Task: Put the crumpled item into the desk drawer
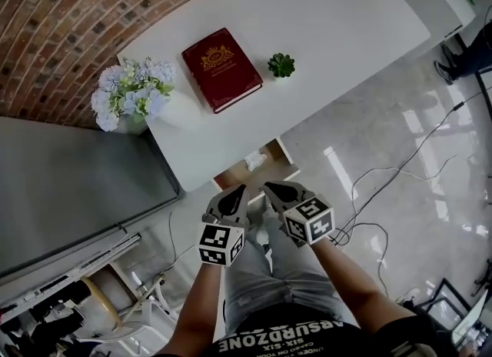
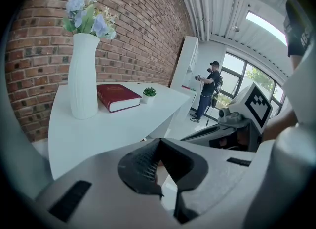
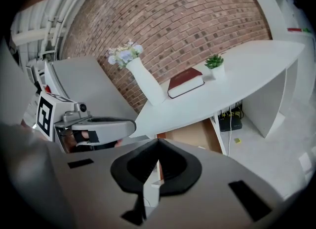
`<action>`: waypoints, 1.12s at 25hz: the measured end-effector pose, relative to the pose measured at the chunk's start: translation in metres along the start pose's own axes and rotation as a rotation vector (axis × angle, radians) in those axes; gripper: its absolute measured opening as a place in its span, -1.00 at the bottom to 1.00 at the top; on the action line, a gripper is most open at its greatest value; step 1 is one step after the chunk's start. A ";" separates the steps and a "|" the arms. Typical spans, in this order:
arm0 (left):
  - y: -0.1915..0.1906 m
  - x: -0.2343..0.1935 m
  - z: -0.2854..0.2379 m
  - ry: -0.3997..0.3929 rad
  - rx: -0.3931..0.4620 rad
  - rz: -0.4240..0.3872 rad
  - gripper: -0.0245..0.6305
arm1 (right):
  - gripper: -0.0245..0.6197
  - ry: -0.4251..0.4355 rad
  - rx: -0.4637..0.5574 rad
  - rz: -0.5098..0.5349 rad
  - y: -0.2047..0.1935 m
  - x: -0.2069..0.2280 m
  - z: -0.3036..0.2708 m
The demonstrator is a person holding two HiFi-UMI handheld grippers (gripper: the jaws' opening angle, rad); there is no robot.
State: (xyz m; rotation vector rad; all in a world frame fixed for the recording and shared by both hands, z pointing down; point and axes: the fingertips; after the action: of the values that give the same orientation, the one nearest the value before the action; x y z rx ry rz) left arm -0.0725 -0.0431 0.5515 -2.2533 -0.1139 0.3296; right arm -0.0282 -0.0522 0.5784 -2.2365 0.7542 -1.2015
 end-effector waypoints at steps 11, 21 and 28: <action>0.020 0.009 0.031 0.010 0.028 0.011 -0.91 | -0.93 0.002 -0.024 0.160 0.027 -0.037 0.020; 0.027 0.004 0.061 0.029 0.046 -0.007 -0.91 | -0.93 -0.016 -0.067 0.257 0.031 -0.056 0.031; 0.028 0.005 0.072 0.033 0.059 -0.005 -0.91 | -0.93 -0.024 -0.075 0.279 0.033 -0.063 0.036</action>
State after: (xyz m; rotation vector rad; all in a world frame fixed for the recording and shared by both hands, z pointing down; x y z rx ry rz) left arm -0.0881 -0.0073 0.4845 -2.1990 -0.0912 0.2896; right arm -0.0341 -0.0282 0.5021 -2.1133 1.0762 -1.0245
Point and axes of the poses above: the fingertips, and each gripper's own axes: z backward along the fingers, x to its right, y out of its top, and after that the axes turned 7 degrees about y, right-handed
